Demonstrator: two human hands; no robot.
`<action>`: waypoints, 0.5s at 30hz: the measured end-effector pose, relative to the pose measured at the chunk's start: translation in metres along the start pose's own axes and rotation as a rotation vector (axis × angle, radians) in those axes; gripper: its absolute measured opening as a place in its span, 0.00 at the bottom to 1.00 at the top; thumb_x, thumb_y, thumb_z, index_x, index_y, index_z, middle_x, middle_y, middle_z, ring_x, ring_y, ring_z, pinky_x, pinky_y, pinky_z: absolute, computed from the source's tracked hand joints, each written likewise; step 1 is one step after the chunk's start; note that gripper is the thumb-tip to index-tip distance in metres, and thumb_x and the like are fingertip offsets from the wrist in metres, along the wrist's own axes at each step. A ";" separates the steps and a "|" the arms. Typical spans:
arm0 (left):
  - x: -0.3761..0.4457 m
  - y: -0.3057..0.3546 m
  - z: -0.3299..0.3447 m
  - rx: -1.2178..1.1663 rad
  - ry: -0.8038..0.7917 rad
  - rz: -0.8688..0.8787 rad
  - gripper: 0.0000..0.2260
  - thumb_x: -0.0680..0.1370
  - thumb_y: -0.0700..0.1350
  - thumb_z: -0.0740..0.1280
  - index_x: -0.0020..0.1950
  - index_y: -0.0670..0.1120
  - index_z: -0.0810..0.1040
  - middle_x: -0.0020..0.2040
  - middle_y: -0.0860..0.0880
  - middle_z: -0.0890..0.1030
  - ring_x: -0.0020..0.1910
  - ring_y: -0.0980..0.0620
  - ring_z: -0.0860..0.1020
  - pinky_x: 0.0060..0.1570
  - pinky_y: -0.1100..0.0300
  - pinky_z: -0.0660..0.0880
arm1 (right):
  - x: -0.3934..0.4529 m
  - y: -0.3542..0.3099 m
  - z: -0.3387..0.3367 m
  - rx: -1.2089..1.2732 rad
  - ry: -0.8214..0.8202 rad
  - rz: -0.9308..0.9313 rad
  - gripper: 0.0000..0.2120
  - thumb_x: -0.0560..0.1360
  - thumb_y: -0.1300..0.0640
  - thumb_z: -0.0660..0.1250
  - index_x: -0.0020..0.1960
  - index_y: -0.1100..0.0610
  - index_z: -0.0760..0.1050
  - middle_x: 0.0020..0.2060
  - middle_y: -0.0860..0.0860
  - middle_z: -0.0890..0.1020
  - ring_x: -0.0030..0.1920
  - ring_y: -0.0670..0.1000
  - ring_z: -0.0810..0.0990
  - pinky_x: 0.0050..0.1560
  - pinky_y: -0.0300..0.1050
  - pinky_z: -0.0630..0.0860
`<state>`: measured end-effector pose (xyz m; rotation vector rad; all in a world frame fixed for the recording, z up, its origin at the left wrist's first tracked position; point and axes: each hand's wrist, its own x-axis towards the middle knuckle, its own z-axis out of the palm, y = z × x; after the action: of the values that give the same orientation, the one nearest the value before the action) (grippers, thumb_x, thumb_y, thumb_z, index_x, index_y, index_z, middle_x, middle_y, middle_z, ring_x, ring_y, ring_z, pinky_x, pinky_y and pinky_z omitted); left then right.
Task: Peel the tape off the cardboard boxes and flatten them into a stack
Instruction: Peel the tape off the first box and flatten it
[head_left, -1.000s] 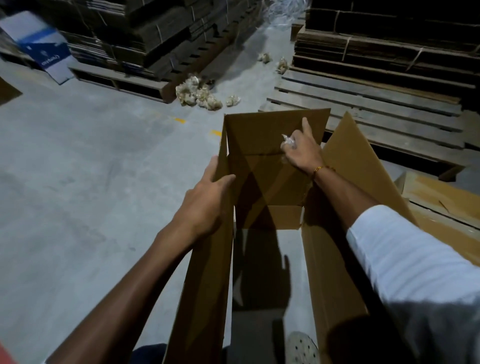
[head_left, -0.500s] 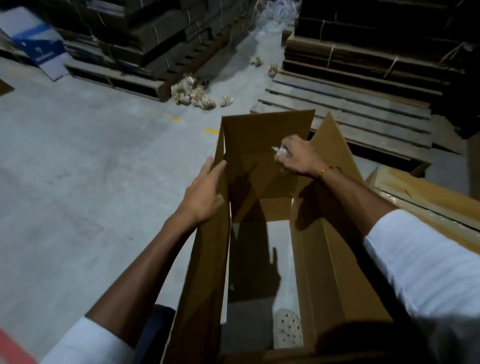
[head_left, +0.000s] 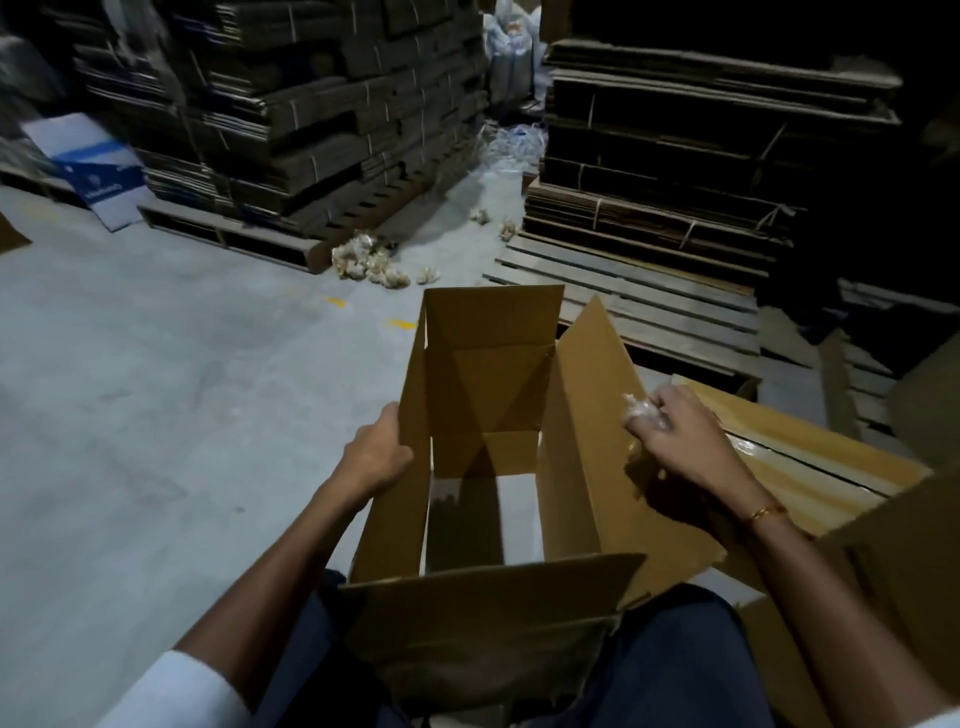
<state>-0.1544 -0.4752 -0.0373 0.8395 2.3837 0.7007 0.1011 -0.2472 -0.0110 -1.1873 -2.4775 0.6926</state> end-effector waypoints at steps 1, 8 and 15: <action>-0.004 0.001 0.001 0.008 0.004 -0.003 0.20 0.82 0.40 0.61 0.74 0.47 0.64 0.65 0.41 0.76 0.57 0.39 0.79 0.59 0.41 0.79 | -0.011 -0.001 -0.001 0.028 0.028 0.031 0.08 0.80 0.50 0.66 0.47 0.53 0.70 0.48 0.51 0.72 0.42 0.46 0.71 0.34 0.39 0.63; -0.027 -0.005 0.005 0.027 0.053 -0.019 0.23 0.83 0.39 0.61 0.77 0.48 0.62 0.67 0.42 0.75 0.56 0.41 0.79 0.51 0.48 0.80 | -0.047 0.018 -0.031 -0.006 -0.038 0.230 0.10 0.78 0.48 0.67 0.46 0.54 0.71 0.42 0.52 0.82 0.39 0.51 0.80 0.35 0.45 0.71; -0.043 -0.009 0.001 0.039 0.006 0.101 0.29 0.81 0.34 0.60 0.80 0.51 0.61 0.74 0.44 0.71 0.65 0.40 0.77 0.60 0.45 0.79 | -0.051 0.012 -0.028 0.215 -0.213 0.240 0.08 0.77 0.58 0.72 0.47 0.58 0.72 0.43 0.56 0.83 0.36 0.52 0.86 0.33 0.45 0.82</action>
<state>-0.1278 -0.5101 -0.0305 0.9808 2.3811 0.6988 0.1529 -0.2734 0.0028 -1.4019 -2.3677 1.1749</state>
